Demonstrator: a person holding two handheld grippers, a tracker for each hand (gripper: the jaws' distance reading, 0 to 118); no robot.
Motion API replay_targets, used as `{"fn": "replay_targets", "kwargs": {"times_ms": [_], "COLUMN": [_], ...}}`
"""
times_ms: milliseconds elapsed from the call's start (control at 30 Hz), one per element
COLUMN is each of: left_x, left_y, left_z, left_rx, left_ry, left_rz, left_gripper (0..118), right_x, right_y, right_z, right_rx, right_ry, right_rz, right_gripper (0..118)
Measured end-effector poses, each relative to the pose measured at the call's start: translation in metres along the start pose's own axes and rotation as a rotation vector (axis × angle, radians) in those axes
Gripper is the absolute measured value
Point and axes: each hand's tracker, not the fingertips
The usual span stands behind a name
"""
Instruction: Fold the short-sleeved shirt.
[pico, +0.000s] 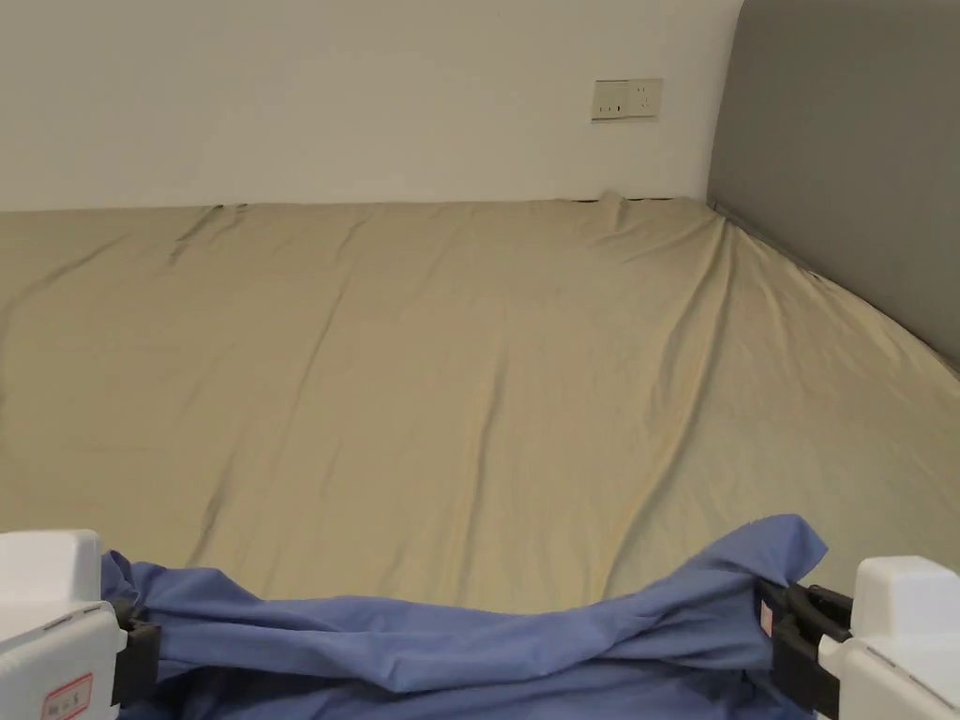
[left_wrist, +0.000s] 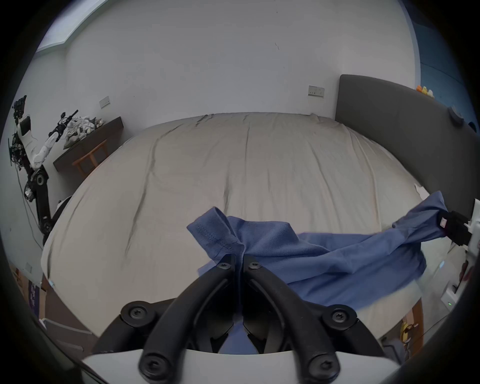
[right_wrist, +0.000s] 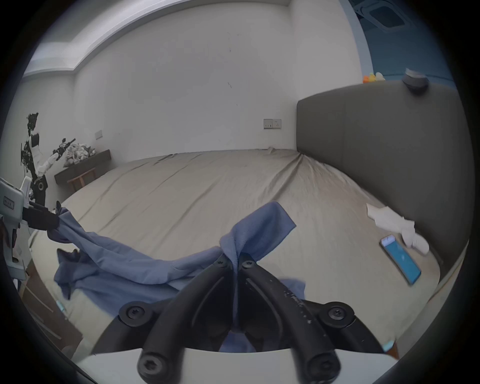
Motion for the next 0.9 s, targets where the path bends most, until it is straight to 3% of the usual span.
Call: {"fn": "replay_targets", "kwargs": {"times_ms": [100, 200, 400, 433, 467, 500, 533, 567, 600, 733, 833, 900], "left_x": [-0.007, -0.017, -0.025, -0.029, -0.035, -0.042, -0.049, -0.054, -0.058, -0.066, -0.048, -0.027], "left_y": [-0.034, -0.065, -0.101, -0.102, -0.101, -0.101, -0.101, -0.101, -0.101, -0.092, -0.076, -0.069], "left_z": [0.004, -0.009, -0.022, -0.021, -0.020, -0.019, -0.017, -0.014, -0.006, 0.043, 0.081, 0.105], "left_rx": [-0.058, -0.144, -0.191, -0.166, -0.153, -0.146, -0.141, -0.135, -0.093, 0.179, 0.358, 0.488], "left_ry": [-0.020, 0.020, -0.039, -0.054, -0.079, -0.111, -0.155, -0.195, -0.233, -0.351, -0.389, -0.398], "left_rz": [0.017, 0.088, 0.179, 0.215, 0.275, 0.337, 0.405, 0.469, 0.520, 0.633, 0.557, 0.420], "left_gripper": [3, 3, 4, 14, 29, 53, 89, 110, 118, 117, 117, 113], "right_x": [0.005, 0.013, 0.012, 0.011, 0.010, 0.010, 0.009, 0.008, 0.004, -0.009, -0.027, -0.037], "right_y": [-0.031, -0.053, -0.068, -0.066, -0.065, -0.064, -0.064, -0.063, -0.061, -0.049, -0.031, -0.019], "right_z": [0.012, 0.011, 0.013, 0.013, 0.015, 0.017, 0.019, 0.022, 0.027, 0.061, 0.084, 0.098], "right_rx": [-0.010, -0.082, -0.084, -0.082, -0.070, -0.051, -0.027, 0.000, 0.029, 0.201, 0.293, 0.358], "right_ry": [-0.001, -0.029, -0.032, -0.027, -0.014, -0.004, 0.012, 0.027, 0.015, -0.055, -0.121, -0.121], "right_rz": [-0.014, -0.078, -0.078, -0.087, -0.106, -0.121, -0.127, -0.129, -0.126, -0.046, 0.052, 0.089], "right_gripper": [6, 6, 6, 11, 24, 49, 91, 115, 118, 118, 118, 117]}}
